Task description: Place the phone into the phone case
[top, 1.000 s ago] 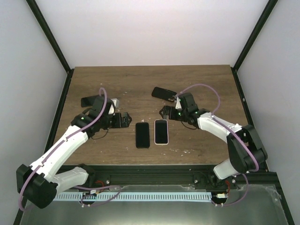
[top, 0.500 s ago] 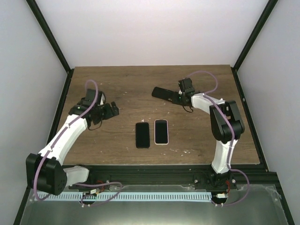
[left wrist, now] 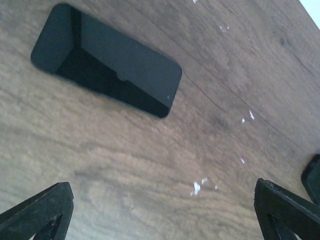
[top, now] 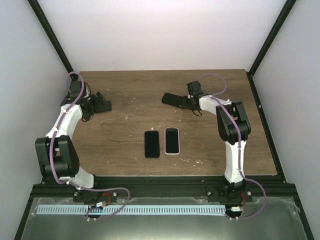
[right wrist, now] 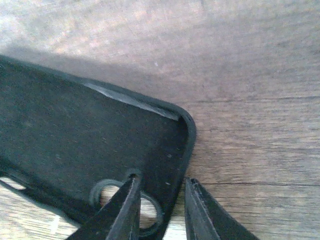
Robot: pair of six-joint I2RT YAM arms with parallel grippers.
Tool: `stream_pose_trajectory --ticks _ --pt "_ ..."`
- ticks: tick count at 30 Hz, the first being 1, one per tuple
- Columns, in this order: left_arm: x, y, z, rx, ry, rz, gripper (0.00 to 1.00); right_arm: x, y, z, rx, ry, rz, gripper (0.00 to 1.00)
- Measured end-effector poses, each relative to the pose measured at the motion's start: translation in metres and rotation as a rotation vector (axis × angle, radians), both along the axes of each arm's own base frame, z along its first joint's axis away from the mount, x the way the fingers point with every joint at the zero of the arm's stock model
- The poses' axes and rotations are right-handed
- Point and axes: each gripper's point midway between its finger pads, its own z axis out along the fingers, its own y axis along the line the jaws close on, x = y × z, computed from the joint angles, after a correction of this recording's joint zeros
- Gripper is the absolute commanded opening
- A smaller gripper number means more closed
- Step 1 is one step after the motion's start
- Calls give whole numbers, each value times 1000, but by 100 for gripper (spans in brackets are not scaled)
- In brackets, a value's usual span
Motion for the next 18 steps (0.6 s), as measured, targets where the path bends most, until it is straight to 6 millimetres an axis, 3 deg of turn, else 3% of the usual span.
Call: stream_pose_trajectory --ticks 7,13,18 --pt "39 30 -20 78 45 10 100 3 -3 -6 -24 1 0 2" --pt "65 65 -42 97 96 69 100 0 -5 0 -34 -3 9 1" --pt "84 93 -56 85 106 108 100 -27 -1 32 11 -33 66 1"
